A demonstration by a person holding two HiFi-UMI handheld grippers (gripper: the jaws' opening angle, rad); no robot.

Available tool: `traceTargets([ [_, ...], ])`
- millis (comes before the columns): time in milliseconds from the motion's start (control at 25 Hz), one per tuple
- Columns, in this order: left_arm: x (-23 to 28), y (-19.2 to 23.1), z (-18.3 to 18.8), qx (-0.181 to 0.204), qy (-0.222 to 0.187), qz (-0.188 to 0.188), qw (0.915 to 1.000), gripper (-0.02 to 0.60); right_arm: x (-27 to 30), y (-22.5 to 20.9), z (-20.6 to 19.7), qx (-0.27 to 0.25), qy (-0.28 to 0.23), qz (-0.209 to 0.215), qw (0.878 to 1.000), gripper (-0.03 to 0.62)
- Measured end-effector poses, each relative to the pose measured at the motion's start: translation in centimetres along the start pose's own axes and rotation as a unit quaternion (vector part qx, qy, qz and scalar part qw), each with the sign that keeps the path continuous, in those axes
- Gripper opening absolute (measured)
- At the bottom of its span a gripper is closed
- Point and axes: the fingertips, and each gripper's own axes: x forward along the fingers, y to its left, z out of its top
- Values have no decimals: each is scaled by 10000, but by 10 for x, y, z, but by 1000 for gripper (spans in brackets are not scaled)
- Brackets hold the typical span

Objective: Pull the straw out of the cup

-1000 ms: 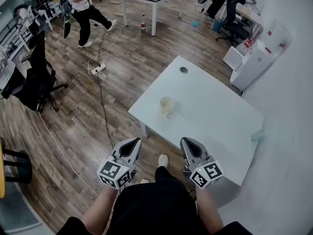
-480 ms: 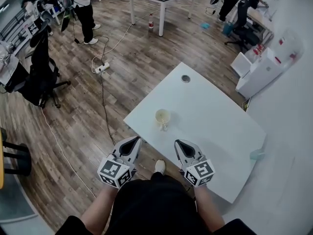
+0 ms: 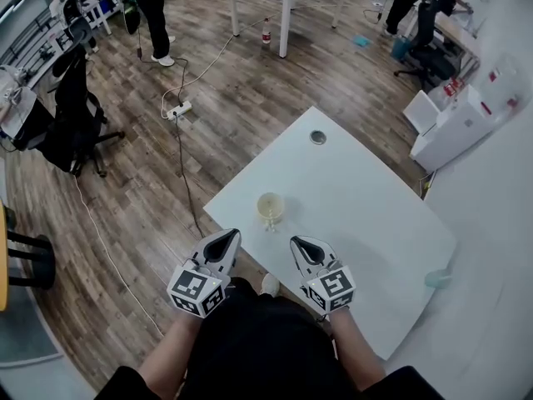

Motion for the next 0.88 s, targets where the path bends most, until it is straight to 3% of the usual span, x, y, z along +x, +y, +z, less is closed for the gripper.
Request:
traceTargets([
  [440, 17, 4, 1, -18, 104, -140, 9998, 14, 19, -7, -13, -183, 300, -151, 9993, 23],
  [880, 34, 20, -2, 16, 403, -625, 9972, 14, 53, 3, -41, -232, 798, -566, 9949, 23],
])
